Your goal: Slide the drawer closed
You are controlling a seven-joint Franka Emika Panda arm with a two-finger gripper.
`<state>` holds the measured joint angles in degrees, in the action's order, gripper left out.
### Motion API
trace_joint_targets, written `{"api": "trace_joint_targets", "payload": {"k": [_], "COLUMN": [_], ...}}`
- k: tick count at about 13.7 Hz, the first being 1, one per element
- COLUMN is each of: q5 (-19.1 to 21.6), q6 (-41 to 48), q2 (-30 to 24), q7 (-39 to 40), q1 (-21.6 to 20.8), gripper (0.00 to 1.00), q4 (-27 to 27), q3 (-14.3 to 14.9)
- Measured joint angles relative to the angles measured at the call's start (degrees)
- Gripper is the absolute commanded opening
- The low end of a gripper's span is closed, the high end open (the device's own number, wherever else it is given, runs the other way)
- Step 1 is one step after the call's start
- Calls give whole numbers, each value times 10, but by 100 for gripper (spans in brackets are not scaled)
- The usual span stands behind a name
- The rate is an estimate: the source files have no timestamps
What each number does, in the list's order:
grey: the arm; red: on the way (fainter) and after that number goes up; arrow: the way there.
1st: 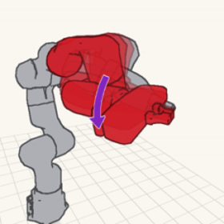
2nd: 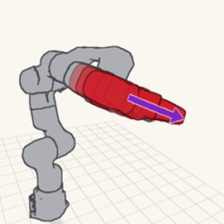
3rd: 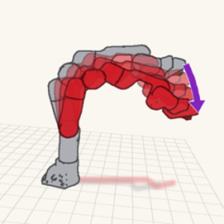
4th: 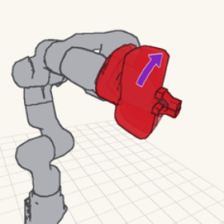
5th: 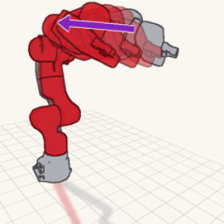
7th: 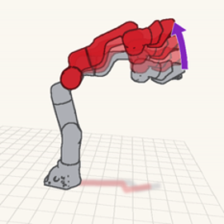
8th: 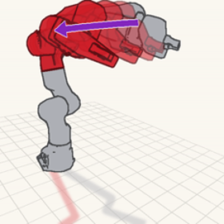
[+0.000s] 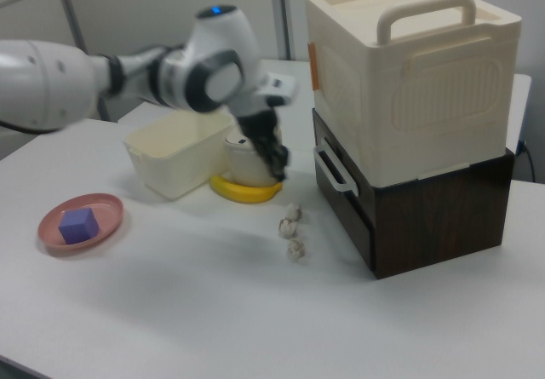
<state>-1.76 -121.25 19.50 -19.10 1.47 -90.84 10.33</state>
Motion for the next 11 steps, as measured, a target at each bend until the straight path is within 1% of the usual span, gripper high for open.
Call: {"api": "trace_joint_targets", "payload": {"k": [1, 2, 4, 6, 9, 11], "q5": [0, 0, 0, 0, 0, 0], "q6": [61, 91, 126, 139, 160, 172], "q2": [-28, -49, -109, -138, -159, -161], "q7": [34, 56, 83, 100, 115, 119], "q1": [-12, -24, -57, -63, -63, -62], "gripper": [81, 100, 100, 100, 100, 100], "q4": [-6, -15, -58, -77, -84, -84], "q3": [-11, -16, -25, -38, -53, -55]}}
